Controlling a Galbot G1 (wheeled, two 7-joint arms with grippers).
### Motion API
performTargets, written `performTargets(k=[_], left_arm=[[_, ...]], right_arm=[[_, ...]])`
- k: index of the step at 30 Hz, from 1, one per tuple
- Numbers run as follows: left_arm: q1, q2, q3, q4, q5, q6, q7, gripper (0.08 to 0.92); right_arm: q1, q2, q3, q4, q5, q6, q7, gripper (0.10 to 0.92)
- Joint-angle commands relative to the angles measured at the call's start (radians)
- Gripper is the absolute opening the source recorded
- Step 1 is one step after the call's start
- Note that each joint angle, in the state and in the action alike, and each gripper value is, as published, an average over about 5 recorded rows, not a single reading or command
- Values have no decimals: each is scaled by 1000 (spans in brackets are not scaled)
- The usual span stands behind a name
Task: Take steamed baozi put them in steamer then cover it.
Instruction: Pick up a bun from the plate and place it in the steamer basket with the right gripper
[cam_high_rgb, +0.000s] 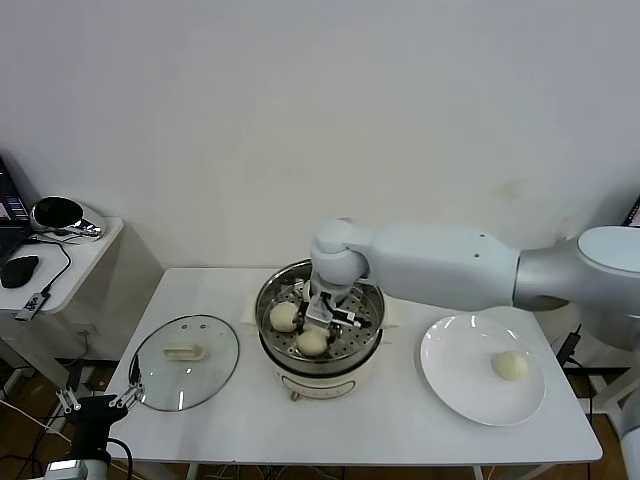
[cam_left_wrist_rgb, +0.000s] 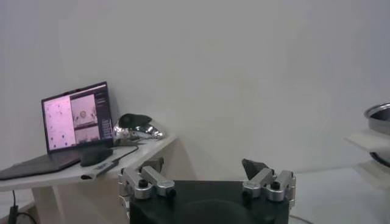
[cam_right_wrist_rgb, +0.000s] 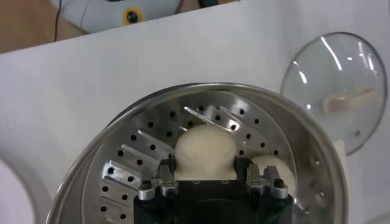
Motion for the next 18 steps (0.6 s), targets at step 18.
performTargets(k=[18], left_arm=[[-7,10,7,-5,2,2,3,823]], right_arm=[[182,-323,67,115,151,-358,-85,823]])
